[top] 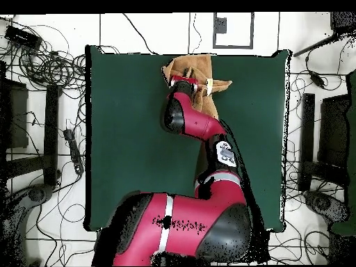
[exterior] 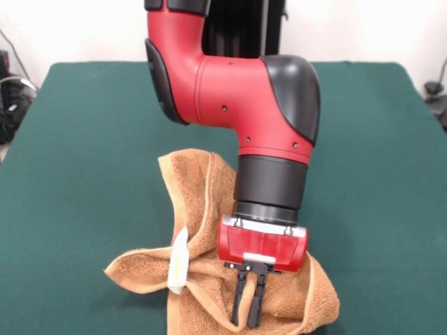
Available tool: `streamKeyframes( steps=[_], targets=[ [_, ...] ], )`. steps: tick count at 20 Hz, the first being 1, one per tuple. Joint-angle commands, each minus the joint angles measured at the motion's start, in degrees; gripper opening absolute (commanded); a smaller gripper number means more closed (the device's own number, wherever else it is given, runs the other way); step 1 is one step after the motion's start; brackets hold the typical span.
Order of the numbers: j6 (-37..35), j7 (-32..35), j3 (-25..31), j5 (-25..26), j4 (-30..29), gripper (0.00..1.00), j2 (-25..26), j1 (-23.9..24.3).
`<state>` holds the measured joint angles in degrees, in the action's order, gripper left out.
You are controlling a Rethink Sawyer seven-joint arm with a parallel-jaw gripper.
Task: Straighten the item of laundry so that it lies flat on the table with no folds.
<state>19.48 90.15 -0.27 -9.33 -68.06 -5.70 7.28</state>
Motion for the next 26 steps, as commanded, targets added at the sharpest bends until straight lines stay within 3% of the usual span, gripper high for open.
streamKeyframes(
  steps=[1, 12, 19, 23, 26],
  targets=[
    [-14.2, 8.2, 1.6, -4.5, -1.1, 0.0, -0.5, -4.3],
    [-18.3, 8.3, 3.8, -2.4, -1.9, 0.0, -2.5, -2.9],
    [-26.9, 16.8, -0.2, -8.9, -15.7, 0.0, -15.6, -9.0],
    [-33.0, 20.5, -5.3, -13.4, -19.4, 0.0, -20.5, -13.9],
    [-35.1, 21.1, -5.8, -15.3, -20.7, 0.0, -21.9, -14.6]
  ],
)
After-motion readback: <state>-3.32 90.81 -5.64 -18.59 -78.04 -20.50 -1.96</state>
